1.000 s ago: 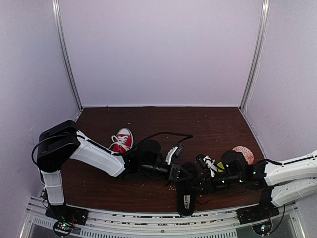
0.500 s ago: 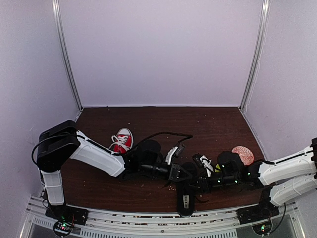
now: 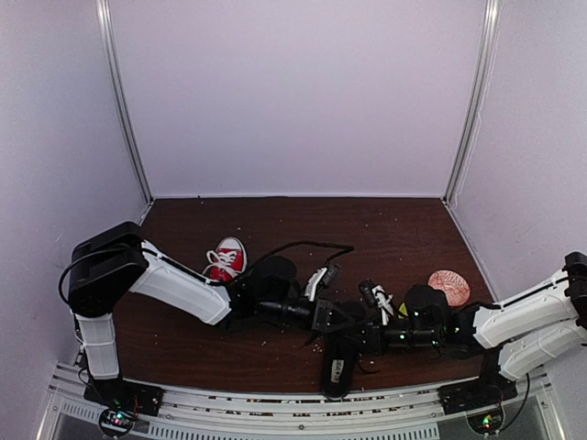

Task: Tie the shoes
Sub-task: Cross the shoelace with the shoelace, then pass from the right arm to the left

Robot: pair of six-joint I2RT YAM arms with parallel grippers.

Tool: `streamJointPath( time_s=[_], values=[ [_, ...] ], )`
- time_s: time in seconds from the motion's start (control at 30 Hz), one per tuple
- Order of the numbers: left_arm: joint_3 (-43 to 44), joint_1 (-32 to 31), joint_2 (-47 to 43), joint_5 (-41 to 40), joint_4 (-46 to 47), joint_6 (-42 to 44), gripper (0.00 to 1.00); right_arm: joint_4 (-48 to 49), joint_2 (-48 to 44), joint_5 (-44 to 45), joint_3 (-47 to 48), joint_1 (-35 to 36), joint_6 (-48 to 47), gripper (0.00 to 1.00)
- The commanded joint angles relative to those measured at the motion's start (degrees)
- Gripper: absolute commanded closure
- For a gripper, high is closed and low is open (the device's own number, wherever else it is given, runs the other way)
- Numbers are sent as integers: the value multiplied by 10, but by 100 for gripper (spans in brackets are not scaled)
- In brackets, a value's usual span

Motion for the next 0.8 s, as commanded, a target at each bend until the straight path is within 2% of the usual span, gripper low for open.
streamJointPath(
  time_s=[0.0,0.17,0.33,0.47,0.63,0.77],
  values=[
    [-8,-1,-11,-5,27,-5,100,84,23,33,4,11,17,83],
    [-34,8,-29,-23,23,7,100,99,20,40,-14,12,27,99],
    [-28,10,-47,-29,-46,71,98,90,9,34,-25,12,31,100],
    [-17,10,-63,-29,-105,121,85,86,8,28,-26,12,32,100],
    [-4,10,-71,-8,-146,158,57,87,11,25,-25,12,32,100],
    [-4,10,-74,9,-160,179,46,87,12,25,-23,12,32,100]
  ],
)
